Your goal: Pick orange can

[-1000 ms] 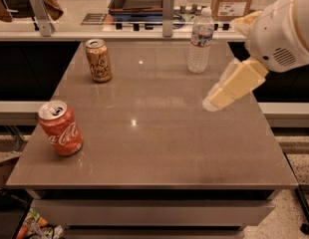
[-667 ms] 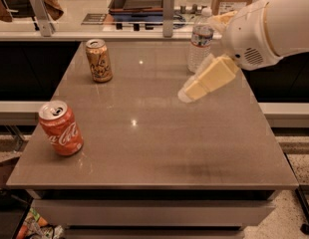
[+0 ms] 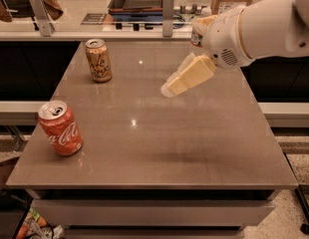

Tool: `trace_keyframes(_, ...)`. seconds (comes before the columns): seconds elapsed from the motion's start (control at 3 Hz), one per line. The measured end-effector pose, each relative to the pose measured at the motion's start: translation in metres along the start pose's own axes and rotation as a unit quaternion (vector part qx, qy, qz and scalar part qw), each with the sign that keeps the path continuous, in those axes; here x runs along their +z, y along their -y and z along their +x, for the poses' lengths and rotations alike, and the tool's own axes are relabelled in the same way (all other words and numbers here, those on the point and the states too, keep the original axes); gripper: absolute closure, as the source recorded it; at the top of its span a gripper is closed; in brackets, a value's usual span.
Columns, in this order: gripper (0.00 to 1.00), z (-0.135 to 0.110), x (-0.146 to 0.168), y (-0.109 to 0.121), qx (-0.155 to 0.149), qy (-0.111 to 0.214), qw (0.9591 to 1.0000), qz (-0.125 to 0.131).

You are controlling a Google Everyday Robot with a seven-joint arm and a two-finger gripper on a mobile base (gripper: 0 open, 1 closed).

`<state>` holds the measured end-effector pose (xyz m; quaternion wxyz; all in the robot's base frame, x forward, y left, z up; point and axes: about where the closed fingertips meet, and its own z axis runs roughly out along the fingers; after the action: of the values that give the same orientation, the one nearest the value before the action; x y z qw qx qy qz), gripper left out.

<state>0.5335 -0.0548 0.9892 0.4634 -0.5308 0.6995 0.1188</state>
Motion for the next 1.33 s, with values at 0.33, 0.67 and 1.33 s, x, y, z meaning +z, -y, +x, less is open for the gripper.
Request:
trace_keyframes(0.33, 0.00, -0.003, 0.020, 0.004, 0.007, 0.001, 0.9999, 0.008)
trace_keyframes(0.67, 0.00, -0.006, 0.058, 0.008, 0.021, 0.007, 0.9995, 0.021)
trace_keyframes(1.33, 0.00, -0.017, 0.130, 0.016, 0.050, 0.063, 0.9959, 0.041)
